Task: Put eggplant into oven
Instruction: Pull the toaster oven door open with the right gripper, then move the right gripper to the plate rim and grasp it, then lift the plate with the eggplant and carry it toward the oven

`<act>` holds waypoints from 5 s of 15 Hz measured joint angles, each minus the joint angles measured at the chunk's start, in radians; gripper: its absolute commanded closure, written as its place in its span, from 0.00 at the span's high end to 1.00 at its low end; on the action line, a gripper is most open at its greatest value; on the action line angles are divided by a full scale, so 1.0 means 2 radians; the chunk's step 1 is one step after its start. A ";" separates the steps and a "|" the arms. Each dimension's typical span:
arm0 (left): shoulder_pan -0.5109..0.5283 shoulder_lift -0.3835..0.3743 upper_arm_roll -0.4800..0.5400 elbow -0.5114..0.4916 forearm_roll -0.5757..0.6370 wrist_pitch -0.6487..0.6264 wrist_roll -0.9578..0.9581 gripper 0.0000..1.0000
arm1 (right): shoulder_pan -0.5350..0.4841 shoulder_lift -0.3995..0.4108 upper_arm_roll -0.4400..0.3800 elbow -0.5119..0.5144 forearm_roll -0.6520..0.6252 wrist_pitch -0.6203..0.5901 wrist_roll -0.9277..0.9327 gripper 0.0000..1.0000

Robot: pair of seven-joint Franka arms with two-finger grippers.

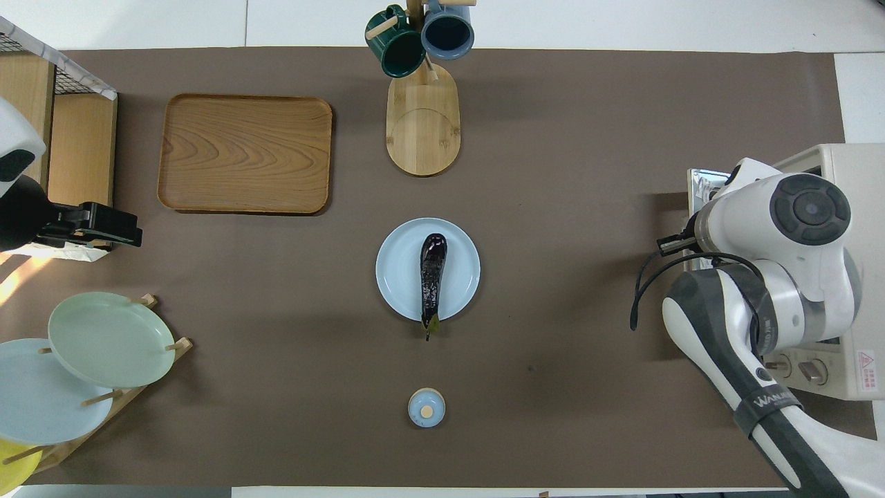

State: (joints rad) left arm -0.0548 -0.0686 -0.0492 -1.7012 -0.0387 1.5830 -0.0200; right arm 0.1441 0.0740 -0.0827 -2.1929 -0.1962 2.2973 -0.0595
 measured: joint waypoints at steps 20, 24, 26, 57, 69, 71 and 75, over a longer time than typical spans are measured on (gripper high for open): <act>0.006 0.000 0.000 0.009 0.000 0.000 0.001 1.00 | 0.065 0.029 0.007 -0.008 0.111 0.045 0.057 0.56; 0.006 0.000 0.000 0.009 0.000 0.000 0.001 1.00 | 0.151 0.028 0.022 0.081 0.117 -0.038 0.113 1.00; 0.006 0.000 0.000 0.009 0.000 0.000 0.001 1.00 | 0.205 0.035 0.024 0.124 0.117 -0.053 0.173 1.00; 0.006 0.000 0.000 0.009 0.000 0.000 0.001 1.00 | 0.363 0.224 0.022 0.336 -0.052 -0.198 0.376 0.00; 0.006 0.000 0.000 0.009 0.000 0.000 0.001 1.00 | 0.172 0.038 0.016 0.129 -0.053 -0.213 0.129 0.00; 0.006 0.000 0.000 0.009 0.000 0.000 0.001 1.00 | 0.134 0.006 0.016 0.088 -0.053 -0.197 0.092 0.00; 0.006 0.000 0.000 0.009 0.000 0.000 0.001 1.00 | 0.083 -0.044 0.016 0.042 -0.053 -0.189 0.043 0.00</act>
State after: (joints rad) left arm -0.0437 -0.0690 -0.0489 -1.6830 -0.0382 1.5838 -0.0188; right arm 0.3091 -0.0132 -0.0505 -2.1086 -0.3015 1.9197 0.0263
